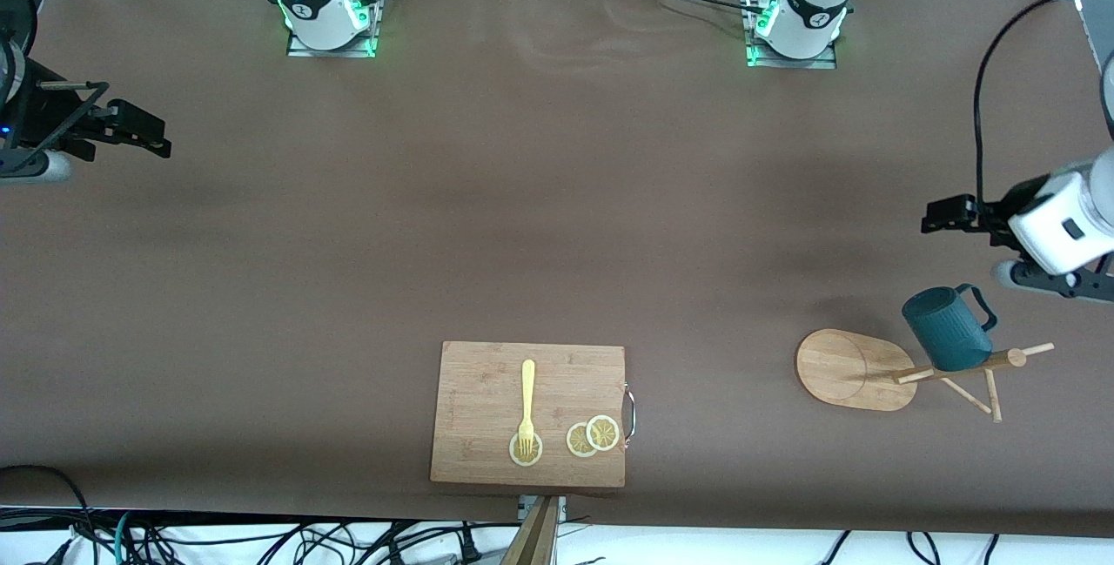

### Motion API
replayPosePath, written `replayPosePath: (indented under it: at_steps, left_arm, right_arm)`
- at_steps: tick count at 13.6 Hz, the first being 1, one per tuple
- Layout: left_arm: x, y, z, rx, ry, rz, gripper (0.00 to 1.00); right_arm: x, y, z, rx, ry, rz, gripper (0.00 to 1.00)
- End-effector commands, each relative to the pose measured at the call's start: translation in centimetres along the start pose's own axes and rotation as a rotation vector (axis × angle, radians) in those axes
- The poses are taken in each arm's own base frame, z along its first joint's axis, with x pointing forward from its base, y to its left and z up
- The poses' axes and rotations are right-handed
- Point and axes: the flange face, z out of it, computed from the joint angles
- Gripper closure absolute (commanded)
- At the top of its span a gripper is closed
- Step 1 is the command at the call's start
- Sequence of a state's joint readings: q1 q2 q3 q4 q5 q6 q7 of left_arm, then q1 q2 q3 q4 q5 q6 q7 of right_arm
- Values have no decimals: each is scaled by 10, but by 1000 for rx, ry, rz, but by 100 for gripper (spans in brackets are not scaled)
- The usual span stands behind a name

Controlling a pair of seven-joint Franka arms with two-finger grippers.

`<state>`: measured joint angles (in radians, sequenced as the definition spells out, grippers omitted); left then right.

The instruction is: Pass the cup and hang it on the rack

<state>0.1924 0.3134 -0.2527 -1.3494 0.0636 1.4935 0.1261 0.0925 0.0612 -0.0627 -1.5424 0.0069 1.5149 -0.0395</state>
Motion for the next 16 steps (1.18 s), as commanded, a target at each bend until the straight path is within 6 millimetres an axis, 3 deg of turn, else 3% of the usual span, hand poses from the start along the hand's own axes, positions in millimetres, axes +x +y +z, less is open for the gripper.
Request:
replayPosePath:
  at_steps: [1,3,7,9,13,16]
  left_arm:
    - [-12,24,-15,63,29,63,0]
    - [-16,34,-37,61,73,65,0]
    - [-10,31,-27,71,64,-91,0]
    - [-16,61,-33,125,100,-60,0]
    - [-72,75,-23,137,220,-61,0]
    - [-84,88,-27,81,221,-57,0]
  right_arm:
    - [-5,-5,-8,3,6,-11,0]
    - [-5,-6,-8,3,4,-12,0]
    - [-5,-6,-8,4,3,-11,0]
    - [-5,-6,-8,5,3,-11,0]
    - [-5,-6,-8,5,1,-11,0]
    - [-5,-6,-8,6,1,-11,0]
